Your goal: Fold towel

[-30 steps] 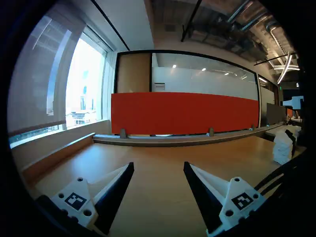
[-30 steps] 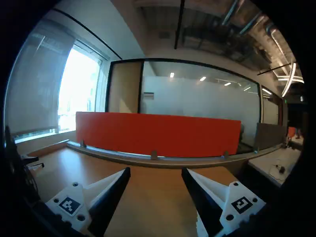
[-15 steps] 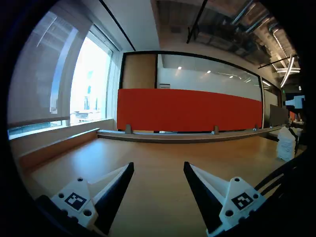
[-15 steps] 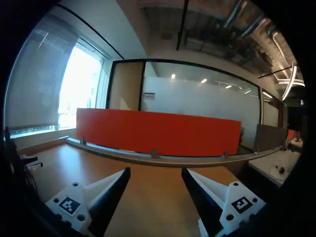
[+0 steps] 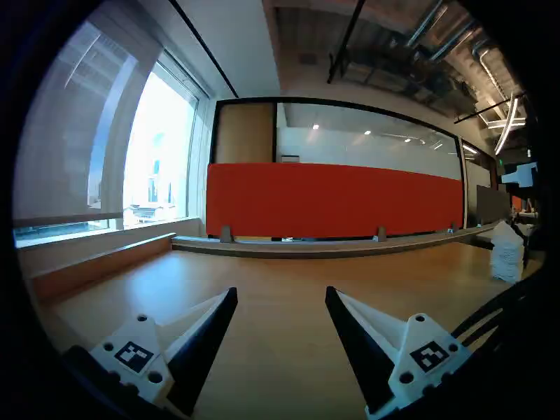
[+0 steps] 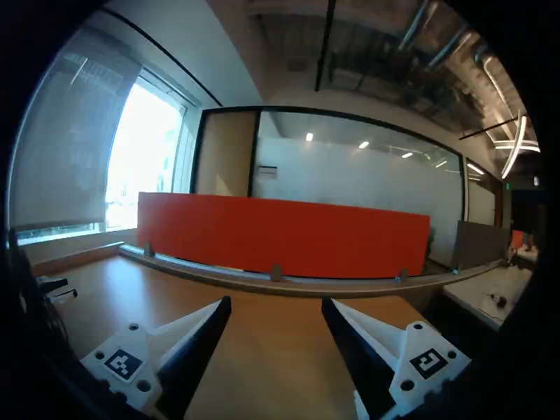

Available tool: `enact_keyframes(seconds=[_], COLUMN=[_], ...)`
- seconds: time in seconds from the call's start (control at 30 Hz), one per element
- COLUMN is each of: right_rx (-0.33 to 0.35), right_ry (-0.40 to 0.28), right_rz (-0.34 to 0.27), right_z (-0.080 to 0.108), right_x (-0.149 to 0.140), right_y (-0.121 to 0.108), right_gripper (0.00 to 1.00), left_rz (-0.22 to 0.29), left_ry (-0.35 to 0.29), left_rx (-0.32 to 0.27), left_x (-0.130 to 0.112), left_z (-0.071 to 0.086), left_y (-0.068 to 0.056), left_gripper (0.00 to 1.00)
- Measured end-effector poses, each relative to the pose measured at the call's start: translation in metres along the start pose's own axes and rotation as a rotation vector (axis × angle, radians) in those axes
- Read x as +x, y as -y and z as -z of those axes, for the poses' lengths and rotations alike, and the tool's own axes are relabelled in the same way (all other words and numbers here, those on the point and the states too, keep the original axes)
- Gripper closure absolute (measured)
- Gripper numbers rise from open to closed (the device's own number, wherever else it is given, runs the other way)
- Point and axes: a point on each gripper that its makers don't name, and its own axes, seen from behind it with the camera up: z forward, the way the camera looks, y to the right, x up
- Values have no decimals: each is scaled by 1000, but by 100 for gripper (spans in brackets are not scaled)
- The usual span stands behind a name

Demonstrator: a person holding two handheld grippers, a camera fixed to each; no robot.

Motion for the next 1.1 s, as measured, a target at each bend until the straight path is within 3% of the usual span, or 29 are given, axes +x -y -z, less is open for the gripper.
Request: enact_keyframes(seconds=[0.37, 0.67, 1.1], right_rx=[2, -32, -76], right_ry=[-23, -50, -28], right_rz=[7, 12, -28], right_z=[-1, 3, 11], right_x=[-1, -11, -68], right_y=[1, -12, -37], right_gripper=[0, 0, 0], left_rz=[-18, -22, -22], left_ry=[-4, -3, -3], left_rx=[-2, -1, -1], left_x=[-1, -1, -1], left_z=[1, 1, 0], left_y=[-2, -2, -2], left_gripper=[7, 6, 6])
